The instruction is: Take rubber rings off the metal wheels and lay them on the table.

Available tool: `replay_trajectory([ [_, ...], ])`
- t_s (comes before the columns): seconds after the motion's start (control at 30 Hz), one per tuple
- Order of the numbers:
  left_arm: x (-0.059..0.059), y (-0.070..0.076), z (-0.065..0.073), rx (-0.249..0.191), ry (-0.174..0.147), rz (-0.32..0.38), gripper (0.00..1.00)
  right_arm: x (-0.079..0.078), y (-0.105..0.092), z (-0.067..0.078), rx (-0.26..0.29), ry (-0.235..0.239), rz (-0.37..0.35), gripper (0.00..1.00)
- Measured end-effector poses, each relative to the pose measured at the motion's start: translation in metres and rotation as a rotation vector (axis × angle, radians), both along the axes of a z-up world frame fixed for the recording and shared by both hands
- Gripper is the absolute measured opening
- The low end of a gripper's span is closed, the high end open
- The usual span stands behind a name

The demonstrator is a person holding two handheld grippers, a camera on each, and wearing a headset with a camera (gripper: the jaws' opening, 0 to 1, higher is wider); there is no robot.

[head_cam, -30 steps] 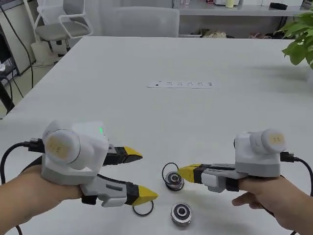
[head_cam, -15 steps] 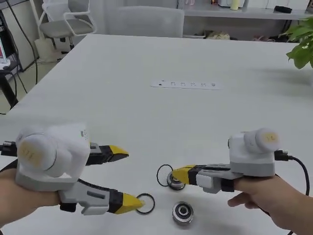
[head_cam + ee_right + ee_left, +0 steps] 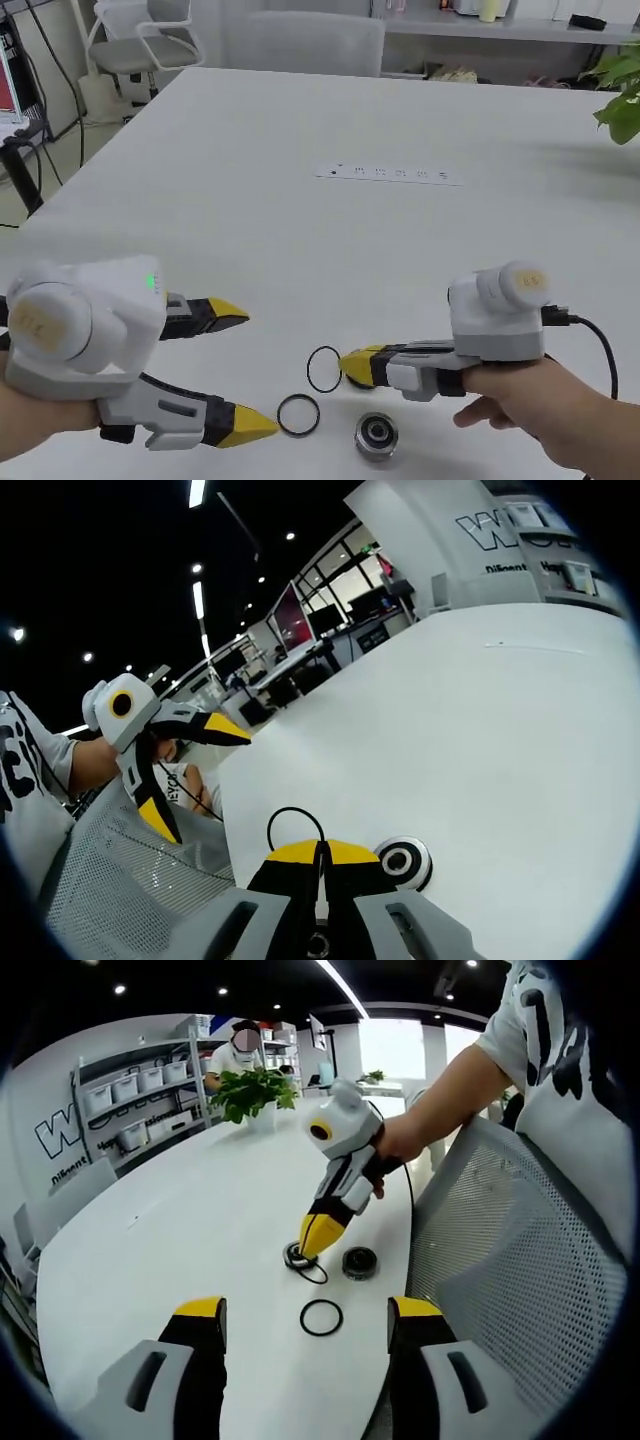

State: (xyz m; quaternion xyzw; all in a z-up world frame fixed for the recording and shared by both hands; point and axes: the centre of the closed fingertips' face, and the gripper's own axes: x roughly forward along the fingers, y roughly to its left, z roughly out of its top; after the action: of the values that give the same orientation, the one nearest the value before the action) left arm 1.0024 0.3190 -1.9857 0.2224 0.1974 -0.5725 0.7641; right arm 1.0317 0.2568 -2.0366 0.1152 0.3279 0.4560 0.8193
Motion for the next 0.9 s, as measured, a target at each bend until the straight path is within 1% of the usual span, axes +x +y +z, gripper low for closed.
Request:
replay_trajectory([
  [0.07,0.000,0.001,0.000,-0.003,0.001,0.005,0.63,-0.002,0.003,-0.004,-0.016,0.010,0.011,0.00],
  [0.23,0.000,0.002,0.001,-0.011,0.004,0.012,0.63,-0.005,0.008,-0.009,-0.036,0.019,0.035,0.00],
  [0.43,0.000,0.004,-0.002,-0.005,0.007,0.014,0.63,-0.009,0.015,-0.016,-0.061,0.030,0.066,0.00],
  [0.6,0.002,0.005,0.000,-0.016,0.009,0.025,0.63,-0.012,0.019,-0.022,-0.088,0.030,0.088,0.00],
  [0.9,0.001,0.007,-0.004,-0.010,0.016,0.025,0.63,-0.014,0.023,-0.028,-0.118,0.034,0.113,0.00],
])
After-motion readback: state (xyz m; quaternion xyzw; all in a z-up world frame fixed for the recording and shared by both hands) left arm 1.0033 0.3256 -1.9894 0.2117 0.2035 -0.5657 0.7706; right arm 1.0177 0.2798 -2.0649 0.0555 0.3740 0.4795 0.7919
